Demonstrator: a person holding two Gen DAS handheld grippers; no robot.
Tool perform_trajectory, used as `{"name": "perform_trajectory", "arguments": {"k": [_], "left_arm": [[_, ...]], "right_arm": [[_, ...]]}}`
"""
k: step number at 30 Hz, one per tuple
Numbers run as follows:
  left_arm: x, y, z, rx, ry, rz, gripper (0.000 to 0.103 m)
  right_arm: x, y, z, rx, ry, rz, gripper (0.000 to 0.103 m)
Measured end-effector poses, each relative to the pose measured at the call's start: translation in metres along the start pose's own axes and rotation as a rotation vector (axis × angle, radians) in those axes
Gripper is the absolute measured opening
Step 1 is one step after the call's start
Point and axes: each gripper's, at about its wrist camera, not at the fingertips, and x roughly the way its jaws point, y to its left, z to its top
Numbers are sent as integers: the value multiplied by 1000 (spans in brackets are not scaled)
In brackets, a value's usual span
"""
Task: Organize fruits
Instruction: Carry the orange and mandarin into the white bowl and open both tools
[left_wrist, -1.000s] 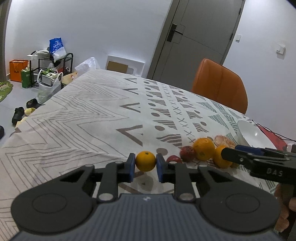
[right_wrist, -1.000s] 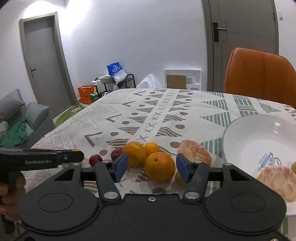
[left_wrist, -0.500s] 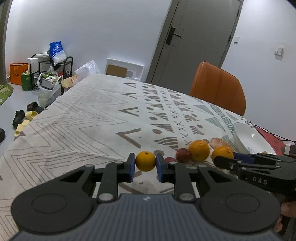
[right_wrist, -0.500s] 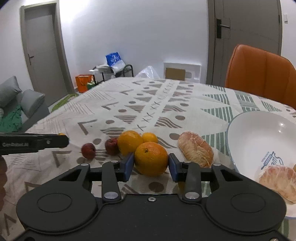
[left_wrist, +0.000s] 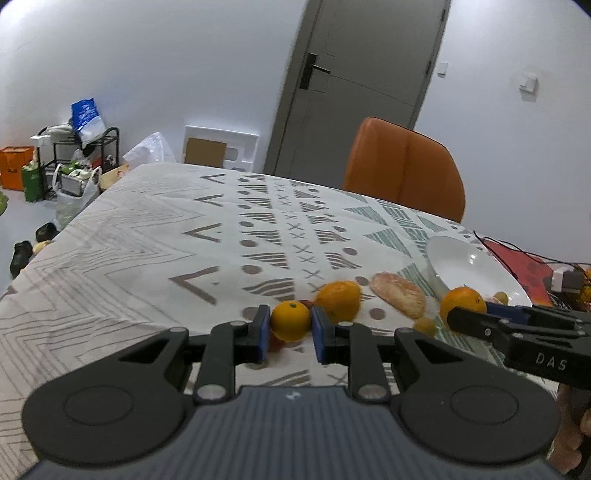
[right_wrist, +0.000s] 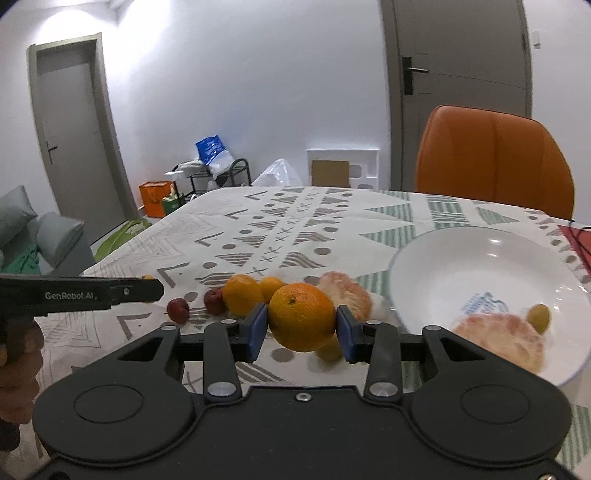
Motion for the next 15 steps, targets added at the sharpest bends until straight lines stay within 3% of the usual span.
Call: {"name": "perform_trajectory", "arguments": {"k": [15], "left_arm": [[16,-51,9,73,-8,-64,22]], "right_arm": [[-24,-40,-4,63,-52,-63,38]]}}
